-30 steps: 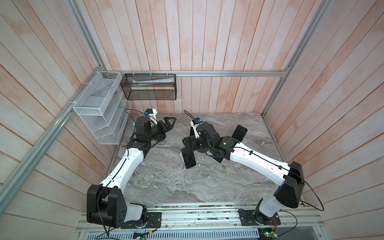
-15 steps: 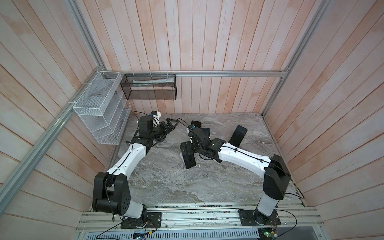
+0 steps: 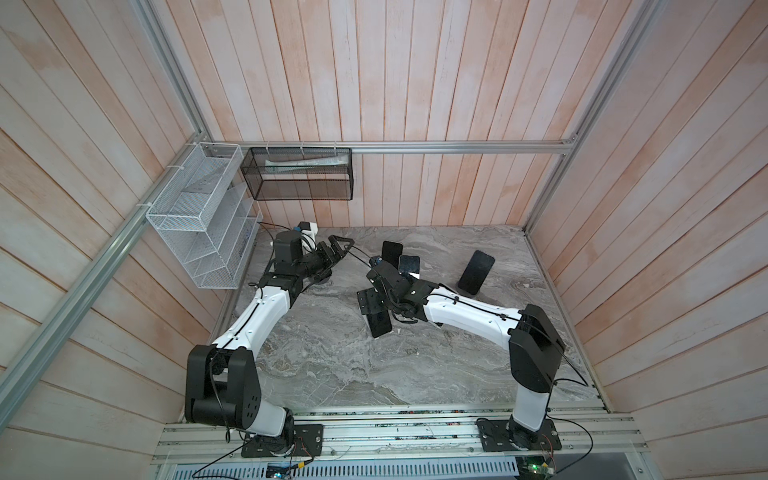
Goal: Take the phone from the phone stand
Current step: 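Lower the right gripper over the purple-edged phone on the white stand and close it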
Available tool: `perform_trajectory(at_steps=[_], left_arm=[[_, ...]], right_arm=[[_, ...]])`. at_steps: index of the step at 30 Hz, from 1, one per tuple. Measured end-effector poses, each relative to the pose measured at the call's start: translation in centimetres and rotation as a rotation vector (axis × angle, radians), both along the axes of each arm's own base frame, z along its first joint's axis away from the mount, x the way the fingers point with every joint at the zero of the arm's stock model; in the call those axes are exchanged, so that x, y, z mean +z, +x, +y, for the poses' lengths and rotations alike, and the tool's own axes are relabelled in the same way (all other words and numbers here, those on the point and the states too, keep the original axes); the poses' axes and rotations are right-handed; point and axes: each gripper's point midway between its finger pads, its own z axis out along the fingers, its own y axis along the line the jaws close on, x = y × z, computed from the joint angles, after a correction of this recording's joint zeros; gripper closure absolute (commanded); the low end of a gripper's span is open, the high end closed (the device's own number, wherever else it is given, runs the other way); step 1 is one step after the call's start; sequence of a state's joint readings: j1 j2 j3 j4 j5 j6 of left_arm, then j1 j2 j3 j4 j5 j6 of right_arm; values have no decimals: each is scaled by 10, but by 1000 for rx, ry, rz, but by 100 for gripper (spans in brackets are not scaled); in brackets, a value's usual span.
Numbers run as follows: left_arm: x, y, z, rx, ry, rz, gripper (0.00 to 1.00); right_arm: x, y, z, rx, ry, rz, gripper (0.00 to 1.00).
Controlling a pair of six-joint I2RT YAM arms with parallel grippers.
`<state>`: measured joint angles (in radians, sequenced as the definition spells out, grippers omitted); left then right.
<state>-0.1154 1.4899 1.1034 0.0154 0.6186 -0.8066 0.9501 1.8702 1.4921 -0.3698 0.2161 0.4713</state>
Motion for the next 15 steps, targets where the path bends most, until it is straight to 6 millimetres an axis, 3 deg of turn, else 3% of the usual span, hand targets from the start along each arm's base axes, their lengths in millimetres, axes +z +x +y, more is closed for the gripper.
perform_trajectory(at_steps=[15], left_arm=[[1,1,4,8,-13,9,0]], right_arm=[[-17,-3,-1,-30,4,-23,11]])
